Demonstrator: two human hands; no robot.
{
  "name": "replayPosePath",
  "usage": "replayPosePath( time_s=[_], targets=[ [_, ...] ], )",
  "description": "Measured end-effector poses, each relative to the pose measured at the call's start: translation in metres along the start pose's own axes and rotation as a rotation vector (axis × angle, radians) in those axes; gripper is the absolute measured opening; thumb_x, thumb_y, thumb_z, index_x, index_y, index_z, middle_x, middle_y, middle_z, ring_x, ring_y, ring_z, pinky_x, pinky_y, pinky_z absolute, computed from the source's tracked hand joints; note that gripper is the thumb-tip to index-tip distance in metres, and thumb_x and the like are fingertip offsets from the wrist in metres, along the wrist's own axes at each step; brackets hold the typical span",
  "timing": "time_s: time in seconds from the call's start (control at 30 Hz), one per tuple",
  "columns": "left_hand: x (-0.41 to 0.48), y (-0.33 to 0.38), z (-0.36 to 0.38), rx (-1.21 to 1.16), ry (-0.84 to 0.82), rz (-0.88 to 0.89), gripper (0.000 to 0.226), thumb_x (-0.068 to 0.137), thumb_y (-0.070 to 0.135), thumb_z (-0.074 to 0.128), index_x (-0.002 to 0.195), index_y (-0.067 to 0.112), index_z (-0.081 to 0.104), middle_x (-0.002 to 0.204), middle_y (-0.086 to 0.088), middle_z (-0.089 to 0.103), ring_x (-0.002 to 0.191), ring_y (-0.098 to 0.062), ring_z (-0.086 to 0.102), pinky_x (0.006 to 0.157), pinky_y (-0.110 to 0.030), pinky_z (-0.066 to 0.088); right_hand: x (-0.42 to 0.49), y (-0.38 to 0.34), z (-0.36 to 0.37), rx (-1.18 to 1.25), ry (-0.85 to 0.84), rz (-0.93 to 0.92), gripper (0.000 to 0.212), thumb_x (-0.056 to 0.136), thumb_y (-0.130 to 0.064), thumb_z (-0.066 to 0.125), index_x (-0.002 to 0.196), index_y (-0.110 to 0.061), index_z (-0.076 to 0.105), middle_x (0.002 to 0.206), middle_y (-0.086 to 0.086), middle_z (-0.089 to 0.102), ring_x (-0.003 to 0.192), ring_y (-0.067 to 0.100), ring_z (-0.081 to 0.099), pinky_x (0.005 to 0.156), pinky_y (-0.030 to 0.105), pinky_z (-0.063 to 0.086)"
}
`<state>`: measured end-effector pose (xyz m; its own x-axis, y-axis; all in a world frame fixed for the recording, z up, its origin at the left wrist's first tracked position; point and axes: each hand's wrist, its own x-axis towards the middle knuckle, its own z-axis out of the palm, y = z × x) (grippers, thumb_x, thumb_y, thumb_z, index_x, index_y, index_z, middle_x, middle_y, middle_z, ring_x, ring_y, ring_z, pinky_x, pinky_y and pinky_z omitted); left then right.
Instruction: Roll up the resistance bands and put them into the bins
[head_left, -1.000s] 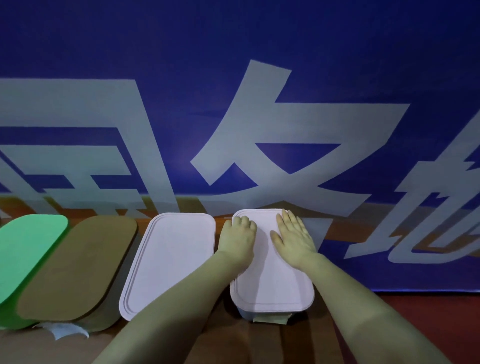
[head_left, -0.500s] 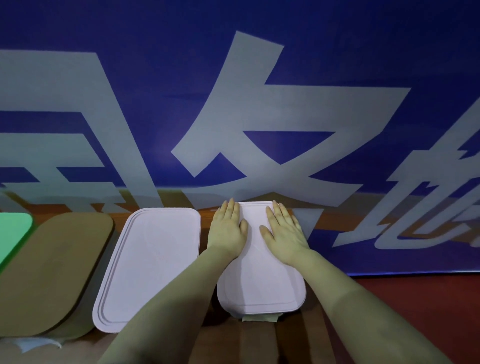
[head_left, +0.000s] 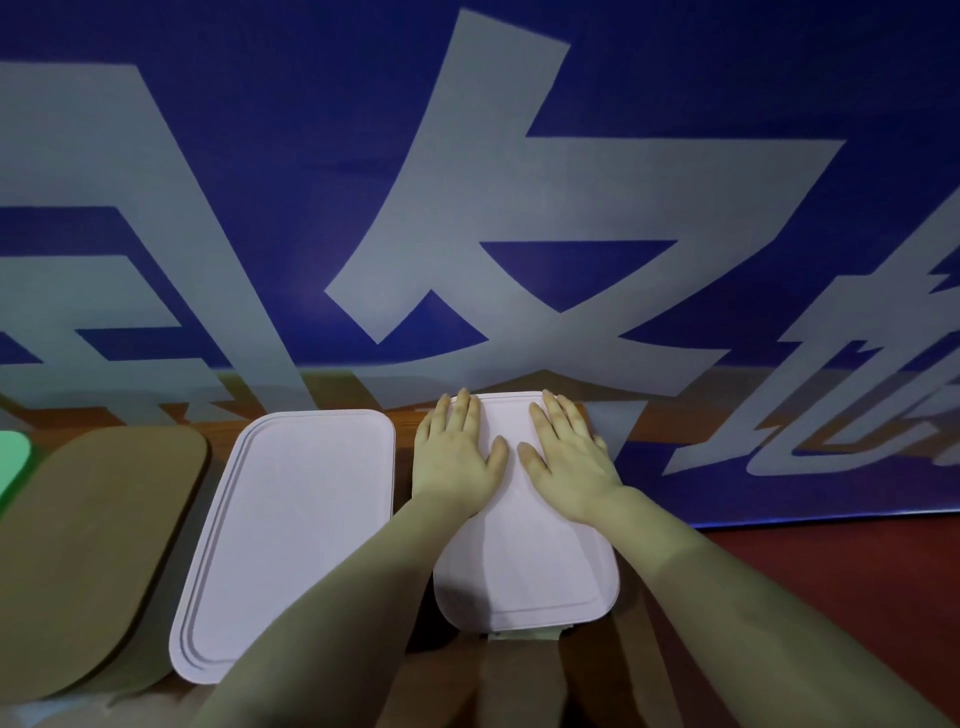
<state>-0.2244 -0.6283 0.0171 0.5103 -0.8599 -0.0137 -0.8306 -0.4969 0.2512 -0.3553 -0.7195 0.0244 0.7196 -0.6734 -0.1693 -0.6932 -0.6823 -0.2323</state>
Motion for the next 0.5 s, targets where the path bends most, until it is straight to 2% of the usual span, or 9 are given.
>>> replayPosePath(
  time_s=[0.13,0.23,0.27,0.33,0.37,0.43,0.5],
  targets=[
    [-0.004,-0.001,-0.003,-0.078,-0.001,-0.001,0.068,0.096,0.053,0.029,0.152,0.019,0.013,0.16,0.001,0.009,0.148,-0.02,0.006,0.121,-0.037,0.006,-0.002,0.0,0.002,-0.037,0.02,-0.004,0.059,0.101,-0.043,0.021,0.152,-0.019,0.005,0.161,-0.002,-0.005,0.147,0.016,-0.008,0.118,0.051,0.007],
    [-0.01,0.002,-0.01,-0.243,0.044,-0.047,0.061,0.095,0.045,0.039,0.148,0.016,0.026,0.157,-0.002,0.021,0.144,-0.02,0.02,0.118,-0.034,0.015,-0.005,-0.002,0.0,-0.031,0.034,-0.006,0.059,0.101,-0.043,0.021,0.152,-0.018,0.008,0.161,-0.001,-0.003,0.148,0.016,-0.007,0.118,0.05,0.003],
    [-0.012,0.003,-0.012,-0.246,0.079,-0.055,0.056,0.095,0.042,0.04,0.143,0.016,0.033,0.153,-0.004,0.028,0.14,-0.02,0.027,0.116,-0.032,0.019,-0.006,-0.003,0.0,-0.04,0.046,-0.006,0.058,0.101,-0.043,0.022,0.152,-0.017,0.01,0.161,0.0,-0.002,0.148,0.017,-0.005,0.119,0.05,0.002],
    [-0.015,0.006,-0.018,-0.087,0.125,-0.015,0.043,0.095,0.039,0.037,0.13,0.016,0.042,0.139,-0.002,0.041,0.128,-0.019,0.036,0.11,-0.032,0.025,-0.007,-0.005,-0.003,-0.097,0.104,-0.009,0.055,0.1,-0.042,0.025,0.148,-0.015,0.024,0.159,0.005,0.01,0.147,0.021,0.006,0.118,0.048,0.003],
    [-0.016,0.007,-0.02,-0.011,0.123,0.021,0.039,0.095,0.037,0.035,0.126,0.016,0.044,0.134,-0.002,0.043,0.124,-0.018,0.038,0.107,-0.033,0.026,-0.008,-0.006,-0.005,-0.135,0.141,-0.013,0.051,0.099,-0.042,0.027,0.141,-0.015,0.034,0.155,0.009,0.022,0.143,0.024,0.018,0.117,0.047,0.008],
    [-0.017,0.01,-0.024,0.069,0.08,0.065,0.035,0.096,0.035,0.031,0.122,0.017,0.047,0.13,-0.001,0.047,0.121,-0.019,0.04,0.104,-0.034,0.027,-0.01,-0.008,-0.006,-0.204,0.218,-0.047,0.038,0.096,-0.041,0.034,0.119,-0.016,0.052,0.13,0.01,0.048,0.121,0.026,0.043,0.108,0.045,0.024],
    [-0.016,0.015,-0.031,0.107,0.049,0.073,0.035,0.097,0.033,0.029,0.12,0.016,0.049,0.127,-0.001,0.05,0.119,-0.019,0.043,0.103,-0.035,0.028,-0.009,-0.012,-0.007,-0.216,0.293,-0.096,0.03,0.092,-0.037,0.039,0.1,-0.015,0.059,0.104,0.009,0.057,0.1,0.029,0.054,0.095,0.047,0.035]
  ],
)
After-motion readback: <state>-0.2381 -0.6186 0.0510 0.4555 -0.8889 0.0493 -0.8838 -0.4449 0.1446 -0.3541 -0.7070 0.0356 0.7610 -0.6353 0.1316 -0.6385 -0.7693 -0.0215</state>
